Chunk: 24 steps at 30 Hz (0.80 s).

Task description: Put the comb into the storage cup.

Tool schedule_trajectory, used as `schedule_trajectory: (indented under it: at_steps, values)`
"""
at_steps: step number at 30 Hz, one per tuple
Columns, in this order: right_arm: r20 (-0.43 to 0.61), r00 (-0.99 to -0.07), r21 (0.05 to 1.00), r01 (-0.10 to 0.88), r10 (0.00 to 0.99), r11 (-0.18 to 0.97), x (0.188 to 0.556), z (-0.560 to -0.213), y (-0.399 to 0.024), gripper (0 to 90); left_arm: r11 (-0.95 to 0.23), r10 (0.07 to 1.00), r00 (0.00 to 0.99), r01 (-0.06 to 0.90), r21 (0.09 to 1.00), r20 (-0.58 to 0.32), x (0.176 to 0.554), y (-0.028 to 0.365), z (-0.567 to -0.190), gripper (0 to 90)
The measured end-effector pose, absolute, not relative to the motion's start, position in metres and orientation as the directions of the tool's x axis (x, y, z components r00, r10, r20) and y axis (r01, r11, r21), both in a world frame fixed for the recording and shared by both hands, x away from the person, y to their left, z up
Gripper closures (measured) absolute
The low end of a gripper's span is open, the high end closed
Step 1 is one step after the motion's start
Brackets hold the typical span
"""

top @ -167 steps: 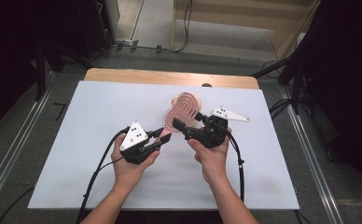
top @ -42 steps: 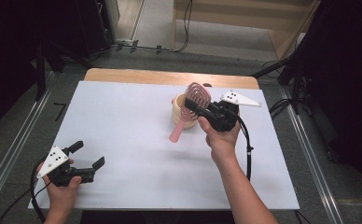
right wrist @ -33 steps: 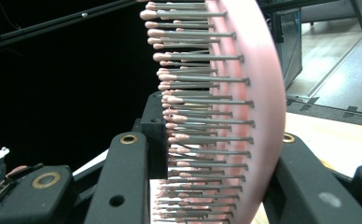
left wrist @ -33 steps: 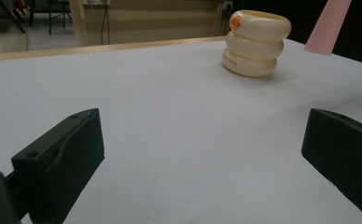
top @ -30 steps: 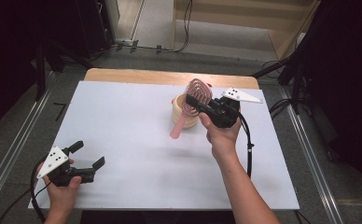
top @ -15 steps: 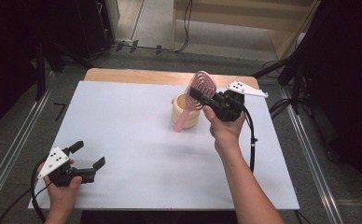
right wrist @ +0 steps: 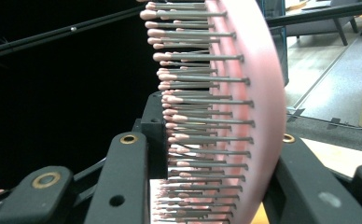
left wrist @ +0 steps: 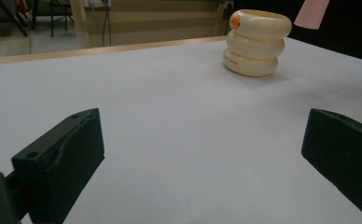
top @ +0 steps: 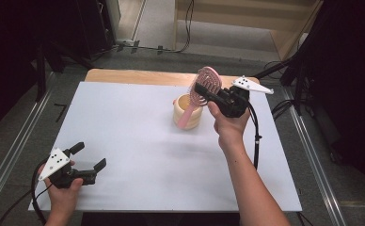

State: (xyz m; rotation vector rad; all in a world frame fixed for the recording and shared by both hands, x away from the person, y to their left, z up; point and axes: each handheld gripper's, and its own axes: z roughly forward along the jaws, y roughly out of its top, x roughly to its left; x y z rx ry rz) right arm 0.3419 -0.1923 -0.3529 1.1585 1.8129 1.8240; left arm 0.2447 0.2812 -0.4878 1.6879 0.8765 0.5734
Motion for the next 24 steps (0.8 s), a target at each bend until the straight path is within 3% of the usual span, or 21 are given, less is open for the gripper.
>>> schedule_trajectory:
  at_steps: [24]
  values:
    - [0.299,-0.603,0.946,0.288,0.739,-0.148,0.357,-0.339,-0.2,62.4,-0.132,0.789,0.612,0.26,0.957,-0.057,0.245,0.281,-0.488,0.0]
